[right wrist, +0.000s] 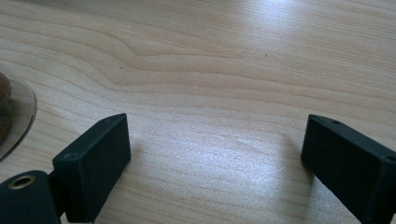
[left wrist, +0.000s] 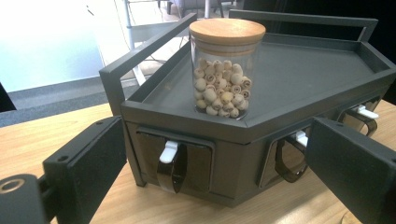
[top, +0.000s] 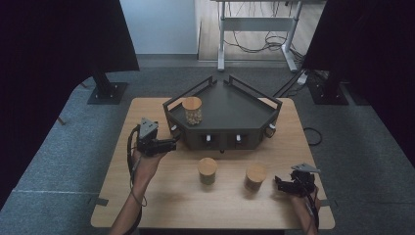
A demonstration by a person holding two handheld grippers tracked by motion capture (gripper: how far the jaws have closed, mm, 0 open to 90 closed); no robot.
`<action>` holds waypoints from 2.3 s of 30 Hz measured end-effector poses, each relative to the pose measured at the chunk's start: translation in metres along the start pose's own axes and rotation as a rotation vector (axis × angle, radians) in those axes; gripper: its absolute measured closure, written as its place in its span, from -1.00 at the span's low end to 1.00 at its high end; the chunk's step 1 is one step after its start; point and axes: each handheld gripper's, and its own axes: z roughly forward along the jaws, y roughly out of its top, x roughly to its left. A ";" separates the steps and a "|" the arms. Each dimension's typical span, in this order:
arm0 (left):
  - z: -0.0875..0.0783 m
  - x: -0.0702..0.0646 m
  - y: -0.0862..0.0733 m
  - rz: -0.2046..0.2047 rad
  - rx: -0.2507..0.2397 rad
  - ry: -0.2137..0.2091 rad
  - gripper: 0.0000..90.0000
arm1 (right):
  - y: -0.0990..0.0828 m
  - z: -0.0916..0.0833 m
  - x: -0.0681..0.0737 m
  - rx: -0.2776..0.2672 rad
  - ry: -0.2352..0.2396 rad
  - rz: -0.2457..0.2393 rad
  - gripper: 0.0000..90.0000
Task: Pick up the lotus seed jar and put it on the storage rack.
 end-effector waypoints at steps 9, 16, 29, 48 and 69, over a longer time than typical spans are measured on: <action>-0.004 -0.001 -0.009 0.000 0.012 -0.006 -0.88 | 0.000 0.000 0.000 0.000 0.000 0.000 -0.83; -0.006 -0.001 -0.015 -0.004 0.016 -0.009 -0.87 | 0.000 0.000 0.000 0.000 0.000 0.000 -0.83; -0.013 -0.002 -0.021 -0.006 0.011 -0.008 -0.87 | 0.000 0.000 0.000 0.000 0.000 -0.001 -0.83; -0.019 -0.004 -0.035 -0.020 0.013 -0.015 -0.87 | 0.000 0.000 0.000 0.000 0.000 -0.001 -0.83; -0.027 -0.001 -0.049 -0.036 0.018 -0.014 -0.86 | 0.000 0.000 0.000 0.000 0.000 0.000 -0.83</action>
